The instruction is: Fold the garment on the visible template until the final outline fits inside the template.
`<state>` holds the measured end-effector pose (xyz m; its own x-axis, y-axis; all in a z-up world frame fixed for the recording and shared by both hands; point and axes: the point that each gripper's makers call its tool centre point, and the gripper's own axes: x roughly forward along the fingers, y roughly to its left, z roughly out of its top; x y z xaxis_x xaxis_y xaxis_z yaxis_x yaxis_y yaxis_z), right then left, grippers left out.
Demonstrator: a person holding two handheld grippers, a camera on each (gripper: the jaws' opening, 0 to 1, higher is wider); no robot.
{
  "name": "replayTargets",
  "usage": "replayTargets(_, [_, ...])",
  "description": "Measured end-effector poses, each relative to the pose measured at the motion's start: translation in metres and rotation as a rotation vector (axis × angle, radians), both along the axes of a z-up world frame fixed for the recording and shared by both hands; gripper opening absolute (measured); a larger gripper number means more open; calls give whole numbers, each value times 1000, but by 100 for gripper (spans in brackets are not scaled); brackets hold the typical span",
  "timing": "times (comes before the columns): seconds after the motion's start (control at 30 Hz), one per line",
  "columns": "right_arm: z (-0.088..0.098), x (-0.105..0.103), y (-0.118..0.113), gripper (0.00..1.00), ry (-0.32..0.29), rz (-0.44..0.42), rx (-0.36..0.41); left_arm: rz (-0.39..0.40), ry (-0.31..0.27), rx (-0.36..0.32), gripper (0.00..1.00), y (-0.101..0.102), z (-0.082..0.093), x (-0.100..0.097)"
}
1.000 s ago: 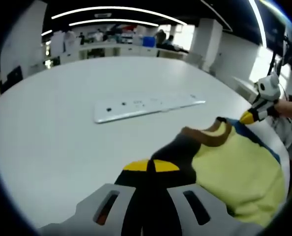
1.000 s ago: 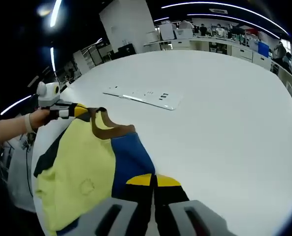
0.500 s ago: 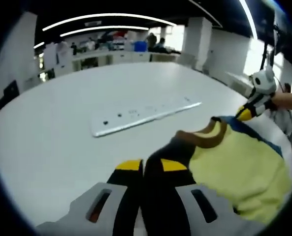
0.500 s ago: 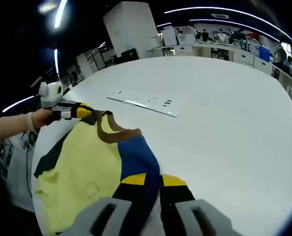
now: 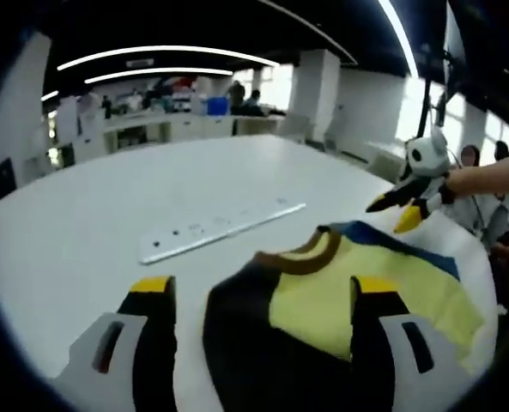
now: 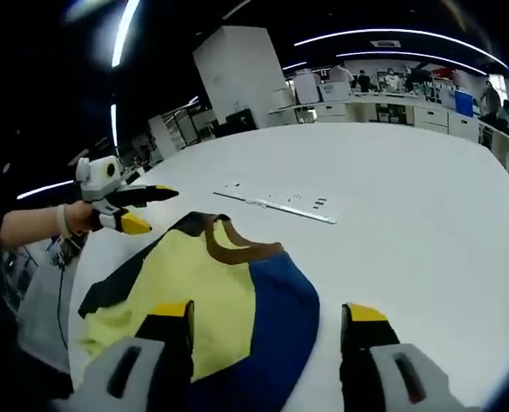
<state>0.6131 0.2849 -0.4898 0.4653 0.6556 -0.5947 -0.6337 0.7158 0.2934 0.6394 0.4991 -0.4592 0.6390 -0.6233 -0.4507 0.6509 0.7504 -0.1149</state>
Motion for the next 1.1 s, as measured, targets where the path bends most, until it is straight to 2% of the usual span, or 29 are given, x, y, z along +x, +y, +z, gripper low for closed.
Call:
replayTargets(0.07, [7,-4,-3,76,-8,-3,6,4,8,-17,89,-2,3,-6])
replayTargets(0.2, [22,-14,-11,84,-28,-7,20,5,-13,-50,94,-7,15,-16])
replayTargets(0.4, [34,-32,-20,85,-36,-48,54,21,-34,-99,97,-6,38,-36])
replayTargets(0.67, [37,-70,-29,82,-45,-95,71,21,-71,-101,95,5,61,-69])
replayTargets(0.93, [40,-109,-38,81,-64,-121,74,21,-78,-103,93,12,67,-102])
replayTargets(1.1, [42,-141,-42,67,-74,-123,67,20,-85,-124,91,14,73,-125])
